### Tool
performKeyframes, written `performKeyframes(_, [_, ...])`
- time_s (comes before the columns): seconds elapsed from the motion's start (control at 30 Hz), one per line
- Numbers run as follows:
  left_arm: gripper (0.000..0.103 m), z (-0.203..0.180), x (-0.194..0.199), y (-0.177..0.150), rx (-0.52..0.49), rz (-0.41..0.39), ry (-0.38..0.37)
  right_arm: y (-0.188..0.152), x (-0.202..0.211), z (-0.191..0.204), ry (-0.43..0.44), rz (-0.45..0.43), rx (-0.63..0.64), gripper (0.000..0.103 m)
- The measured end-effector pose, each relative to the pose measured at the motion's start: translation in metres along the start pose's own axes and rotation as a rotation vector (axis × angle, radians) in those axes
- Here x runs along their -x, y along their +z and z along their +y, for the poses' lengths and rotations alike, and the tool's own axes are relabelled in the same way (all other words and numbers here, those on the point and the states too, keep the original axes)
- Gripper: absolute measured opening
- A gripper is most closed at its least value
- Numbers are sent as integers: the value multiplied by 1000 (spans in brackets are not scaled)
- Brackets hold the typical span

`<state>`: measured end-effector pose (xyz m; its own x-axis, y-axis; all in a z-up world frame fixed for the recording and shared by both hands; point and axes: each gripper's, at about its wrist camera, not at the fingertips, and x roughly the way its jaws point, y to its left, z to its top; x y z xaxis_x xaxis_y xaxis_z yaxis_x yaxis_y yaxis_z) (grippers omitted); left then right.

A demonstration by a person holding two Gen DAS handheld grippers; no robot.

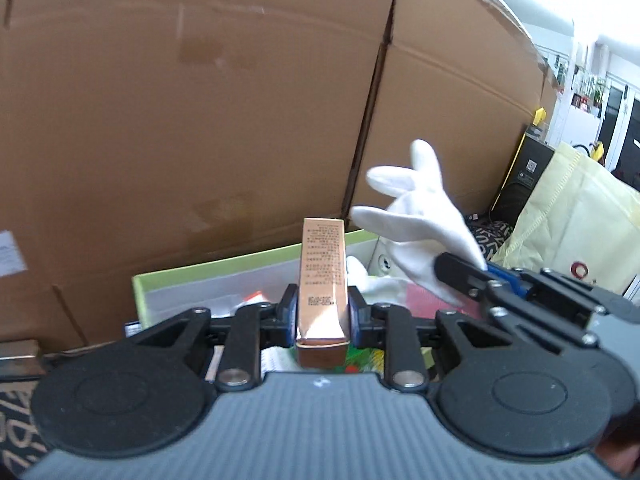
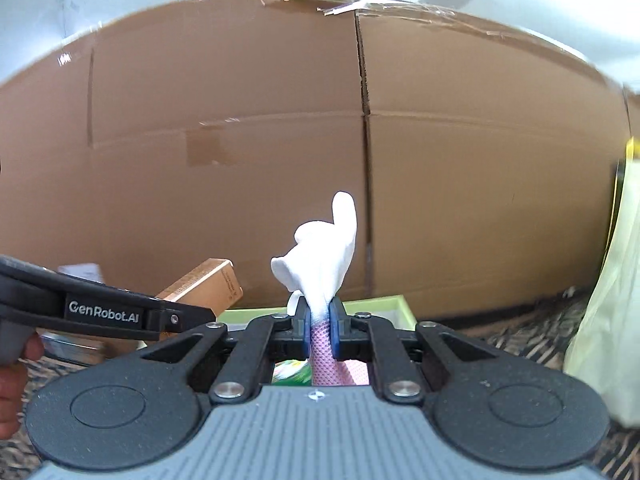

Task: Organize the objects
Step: 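Carry the copper box and glove into the shoebox and release both, then move both open tools toward the silver box and blue medicine box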

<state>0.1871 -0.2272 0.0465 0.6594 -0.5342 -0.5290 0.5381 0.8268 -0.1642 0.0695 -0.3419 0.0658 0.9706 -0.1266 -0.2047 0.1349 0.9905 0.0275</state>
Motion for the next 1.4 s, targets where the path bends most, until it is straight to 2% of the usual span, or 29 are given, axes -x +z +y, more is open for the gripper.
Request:
performKeyframes(0.13, [24,-3,-22,1,-24,-19,28,-10,-28,2,-37,-15,54,13])
performKeyframes(0.2, [44,-5,-32,-2,-60,-33,33,-20,-45,6,-48,22,83,13])
performKeyframes(0.23, [68,-4,-33,-5,-70,-37,39,-25,-54,7,-50,58,94,16])
performKeyframes(0.27, [82,-4,-32,-10,-76,-57,50,-31,-62,8,-58,96,102,24])
performKeyframes(0.3, [84,-5,-29,-15,-87,-84,60,-38,-66,8,-68,115,111,29])
performKeyframes(0.37, [85,-7,-26,-22,-120,-97,72,-49,-66,8,-81,107,120,52])
performKeyframes(0.43, [85,-7,-23,-24,-123,-90,72,-54,-65,8,-102,92,113,62])
performKeyframes(0.5, [86,-6,-17,-24,-109,-87,65,-52,-62,9,-108,87,98,64])
performKeyframes(0.6, [103,2,7,-23,-77,-129,64,-44,-51,8,-110,68,72,67])
performKeyframes(0.67, [103,14,29,-24,-42,-166,78,-38,-35,6,-119,29,50,76])
performKeyframes(0.77, [103,36,59,-31,21,-177,69,-34,-10,14,-99,-17,16,79])
performKeyframes(0.9, [103,68,89,-55,116,-149,90,-39,7,35,-20,-38,-18,79])
performKeyframes(0.97, [103,80,99,-72,133,-133,124,-46,11,55,28,-27,-8,79])
performKeyframes(1.03, [103,93,111,-89,128,-119,191,-54,12,76,81,-12,9,79])
performKeyframes(1.13, [103,109,126,-110,101,-104,283,-68,10,115,165,25,80,79])
performKeyframes(1.2, [103,125,138,-122,109,-96,316,-76,9,141,207,38,135,79])
performKeyframes(1.33, [103,153,159,-140,122,-72,365,-86,2,183,235,63,203,79])
performKeyframes(1.4, [103,167,166,-145,132,-67,398,-87,-4,202,210,64,251,78])
